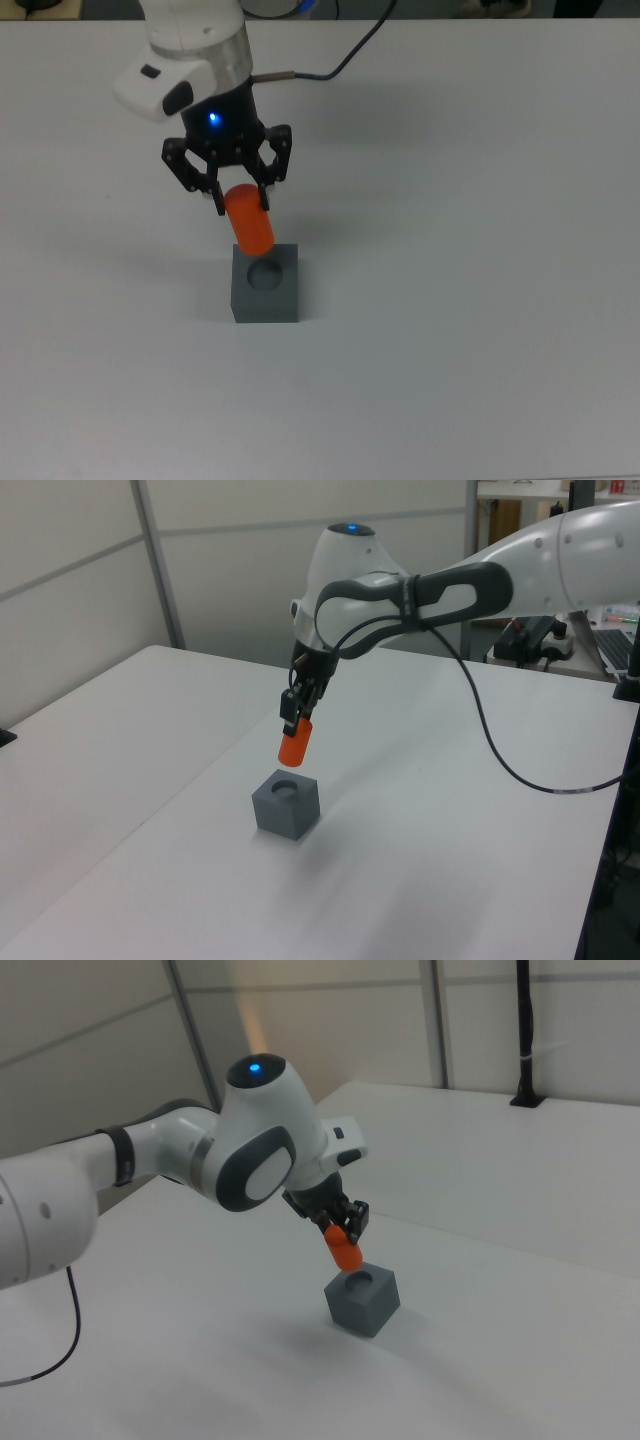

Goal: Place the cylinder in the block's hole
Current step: 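Carry the held cylinder over the hole in the grey block, then lower the cylinder into the block's hole and open the gripper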

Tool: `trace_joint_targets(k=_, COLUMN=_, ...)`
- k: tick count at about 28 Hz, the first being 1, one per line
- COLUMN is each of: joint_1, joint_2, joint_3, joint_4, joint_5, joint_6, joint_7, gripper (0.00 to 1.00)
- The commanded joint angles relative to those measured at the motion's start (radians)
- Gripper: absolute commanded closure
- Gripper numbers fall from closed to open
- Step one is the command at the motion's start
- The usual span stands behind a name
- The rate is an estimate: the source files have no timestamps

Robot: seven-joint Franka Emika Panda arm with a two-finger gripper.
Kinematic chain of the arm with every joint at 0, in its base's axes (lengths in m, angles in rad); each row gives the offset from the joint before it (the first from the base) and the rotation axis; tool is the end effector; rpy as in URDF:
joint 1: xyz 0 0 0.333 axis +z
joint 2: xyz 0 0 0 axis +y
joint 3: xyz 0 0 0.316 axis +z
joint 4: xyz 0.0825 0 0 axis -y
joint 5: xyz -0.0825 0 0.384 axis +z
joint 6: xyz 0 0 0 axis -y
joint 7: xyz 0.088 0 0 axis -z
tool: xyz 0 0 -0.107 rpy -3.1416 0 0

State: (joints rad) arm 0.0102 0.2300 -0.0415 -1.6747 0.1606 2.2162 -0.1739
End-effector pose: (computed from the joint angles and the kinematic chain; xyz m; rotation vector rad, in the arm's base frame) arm 0.6588 -0.0131 0.4995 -3.0001 -0.1030 -0.4898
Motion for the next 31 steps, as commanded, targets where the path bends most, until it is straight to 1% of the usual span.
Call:
trace_joint_targets(k=1, joint_1=0.004, joint_2=0.071, joint_3=0.000, joint_4=0.056, joint_5=0.014, joint_6=-0.004, joint_7=0.005, gripper=0.98)
trace_joint_targets(k=3, joint_1=0.004, joint_2=0.092, joint_3=0.003, joint_4=0.072, joint_5=0.013, joint_6=0.022, joint_7=0.005, gripper=0.98)
trace_joint_targets(k=9, joint_1=0.004, joint_2=0.109, joint_3=0.005, joint_4=0.072, joint_5=0.010, joint_6=0.057, joint_7=0.005, gripper=0.98)
trace_joint_targets(k=14, joint_1=0.007, joint_2=0.115, joint_3=0.005, joint_4=0.072, joint_5=0.004, joint_6=0.057, joint_7=0.002, gripper=0.98)
trace_joint_targets(k=23, joint_1=0.014, joint_2=0.120, joint_3=0.008, joint_4=0.047, joint_5=0.000, joint_6=0.053, joint_7=-0.003, gripper=0.98)
trace_joint_targets(k=31, joint_1=0.013, joint_2=0.124, joint_3=0.008, joint_4=0.047, joint_5=-0.006, joint_6=0.051, joint_7=-0.003, gripper=0.98)
